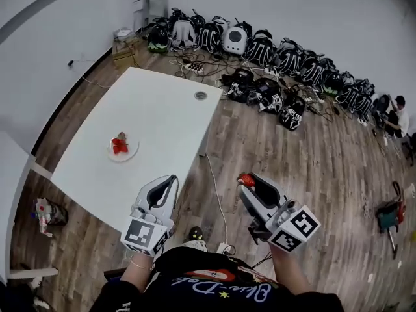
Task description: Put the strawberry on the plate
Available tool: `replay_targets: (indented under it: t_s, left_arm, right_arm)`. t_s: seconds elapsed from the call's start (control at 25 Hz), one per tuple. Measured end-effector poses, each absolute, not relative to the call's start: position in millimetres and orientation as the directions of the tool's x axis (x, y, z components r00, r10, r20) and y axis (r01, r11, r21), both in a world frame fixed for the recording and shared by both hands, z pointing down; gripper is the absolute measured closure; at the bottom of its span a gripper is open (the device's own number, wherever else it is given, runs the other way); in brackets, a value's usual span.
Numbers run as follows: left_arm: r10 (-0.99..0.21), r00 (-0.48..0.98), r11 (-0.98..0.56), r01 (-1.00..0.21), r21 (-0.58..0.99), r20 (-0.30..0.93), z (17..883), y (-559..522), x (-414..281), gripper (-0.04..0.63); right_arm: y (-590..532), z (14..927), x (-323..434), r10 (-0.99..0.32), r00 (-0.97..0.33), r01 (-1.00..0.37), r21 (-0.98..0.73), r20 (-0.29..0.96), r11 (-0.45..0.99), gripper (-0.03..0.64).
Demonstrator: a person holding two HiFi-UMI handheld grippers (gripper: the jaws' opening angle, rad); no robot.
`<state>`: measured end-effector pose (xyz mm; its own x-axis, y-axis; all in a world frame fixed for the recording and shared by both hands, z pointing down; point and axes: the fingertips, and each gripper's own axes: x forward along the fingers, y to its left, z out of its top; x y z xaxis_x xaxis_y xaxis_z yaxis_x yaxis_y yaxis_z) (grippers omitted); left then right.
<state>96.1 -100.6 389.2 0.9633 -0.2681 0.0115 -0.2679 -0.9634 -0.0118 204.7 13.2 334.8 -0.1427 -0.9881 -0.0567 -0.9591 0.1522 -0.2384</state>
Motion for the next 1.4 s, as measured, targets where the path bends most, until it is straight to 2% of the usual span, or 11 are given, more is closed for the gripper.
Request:
replay_targets:
  t_s: [0.2,0.36,0.52,0.68,0.84,1.04,1.16,1.4]
  left_arm:
    - [-0.391,0.92,-0.92,-0.389,-0.045,0.028,388,-161,93,0.598]
    - [-0.53,0.847,-0.848,-0.528,-0.046,0.047,402,-188,74,0.598]
    - [-0.648,0.755,-0.762,-0.638,-0.11,0.104,413,-210,69,0.598]
    - [-0.809,0.579,-0.583,-0.812,-0.018,0.102,414,-247,54,0.598]
    - [-0.915,0.388,-0.392,-0.92,-0.022,0.109,406,-282,29,0.598]
    - [-0.978,0.176,-0.179,-0.984,-0.012,0.116,402,-276,19,0.598]
    - [-0.985,0.077,-0.084,-0.996,-0.036,0.154,410,-263,17,0.598]
    - [-0.985,0.009,-0.009,-1.0,0.001,0.17,413,-257,6,0.598]
  right_arm:
    - [-93,340,204,-0.932,-0.362,-0.913,-0.194,-0.014,0.358,0.472]
    - [-169,361,182,-0.832,-0.551,-0.828,-0.166,0.065,0.535,0.472]
    - [-247,391,158,-0.676,-0.714,-0.697,-0.089,0.181,0.712,0.472]
    - [-316,434,127,-0.453,-0.809,-0.486,0.007,0.374,0.874,0.472]
    - [-371,482,102,-0.24,-0.813,-0.297,-0.024,0.53,0.955,0.472]
    - [-401,550,93,-0.068,-0.745,-0.129,-0.044,0.663,0.991,0.472]
    - [-415,565,78,-0.013,-0.726,-0.076,-0.06,0.687,0.995,0.472]
    - [-431,589,51,0.03,-0.664,-0.032,-0.069,0.747,0.997,0.472]
